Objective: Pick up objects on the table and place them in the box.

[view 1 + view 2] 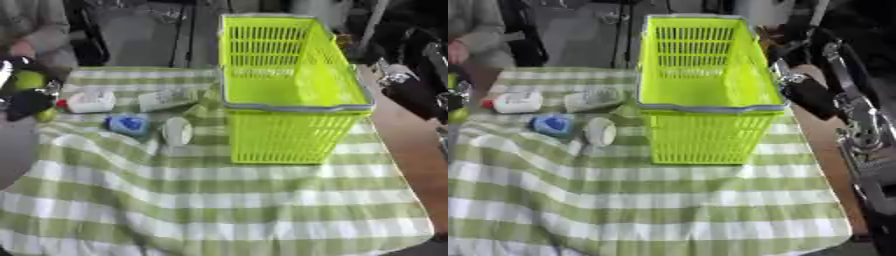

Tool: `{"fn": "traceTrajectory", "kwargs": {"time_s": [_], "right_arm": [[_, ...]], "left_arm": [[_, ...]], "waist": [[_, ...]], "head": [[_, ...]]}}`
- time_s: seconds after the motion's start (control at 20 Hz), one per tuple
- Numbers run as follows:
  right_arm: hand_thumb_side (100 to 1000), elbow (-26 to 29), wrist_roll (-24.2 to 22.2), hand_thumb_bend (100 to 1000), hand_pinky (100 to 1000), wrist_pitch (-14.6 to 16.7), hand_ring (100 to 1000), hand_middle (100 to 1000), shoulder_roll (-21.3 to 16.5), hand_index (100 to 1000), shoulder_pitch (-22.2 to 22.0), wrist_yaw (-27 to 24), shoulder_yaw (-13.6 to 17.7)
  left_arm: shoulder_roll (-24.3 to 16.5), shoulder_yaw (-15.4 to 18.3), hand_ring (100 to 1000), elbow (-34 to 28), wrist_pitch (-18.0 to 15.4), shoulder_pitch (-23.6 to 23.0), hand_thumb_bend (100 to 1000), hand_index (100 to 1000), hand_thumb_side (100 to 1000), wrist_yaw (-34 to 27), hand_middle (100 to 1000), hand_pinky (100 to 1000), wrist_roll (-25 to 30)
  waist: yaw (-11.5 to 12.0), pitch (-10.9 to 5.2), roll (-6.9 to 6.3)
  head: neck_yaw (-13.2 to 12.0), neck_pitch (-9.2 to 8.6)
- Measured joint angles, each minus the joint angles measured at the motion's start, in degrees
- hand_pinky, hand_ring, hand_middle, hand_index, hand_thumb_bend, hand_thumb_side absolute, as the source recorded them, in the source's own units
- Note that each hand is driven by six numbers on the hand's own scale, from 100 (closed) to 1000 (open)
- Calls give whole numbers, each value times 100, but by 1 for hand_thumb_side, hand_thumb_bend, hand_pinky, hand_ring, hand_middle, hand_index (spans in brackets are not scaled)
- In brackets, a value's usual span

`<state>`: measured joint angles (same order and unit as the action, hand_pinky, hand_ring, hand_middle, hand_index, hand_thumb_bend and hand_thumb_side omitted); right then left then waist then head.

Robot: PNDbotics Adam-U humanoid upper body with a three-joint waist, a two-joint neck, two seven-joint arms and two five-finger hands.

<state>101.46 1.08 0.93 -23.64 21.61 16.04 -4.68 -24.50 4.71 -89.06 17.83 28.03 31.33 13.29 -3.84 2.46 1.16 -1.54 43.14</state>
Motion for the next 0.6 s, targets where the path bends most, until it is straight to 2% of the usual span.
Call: {"fn": "traceTrajectory", "kwargs": {"time_s": [0.25, 0.6], "right_arm": [[581, -4, -32, 265, 619, 16, 573, 703, 14, 856, 5, -4, -36], [581, -9, -104, 267, 619, 34, 573, 703, 18, 856, 74, -26, -115]], "left_arm": [[279, -400, 666, 820, -47, 911, 100, 738, 541, -678, 532, 100, -337], [598, -822, 663, 1791, -294, 1890, 100, 734, 531, -1013, 532, 100, -536]], "waist": [[-153, 0, -24], [-408, 1, -84]], "head": [[-70, 0], [-163, -4]]}}
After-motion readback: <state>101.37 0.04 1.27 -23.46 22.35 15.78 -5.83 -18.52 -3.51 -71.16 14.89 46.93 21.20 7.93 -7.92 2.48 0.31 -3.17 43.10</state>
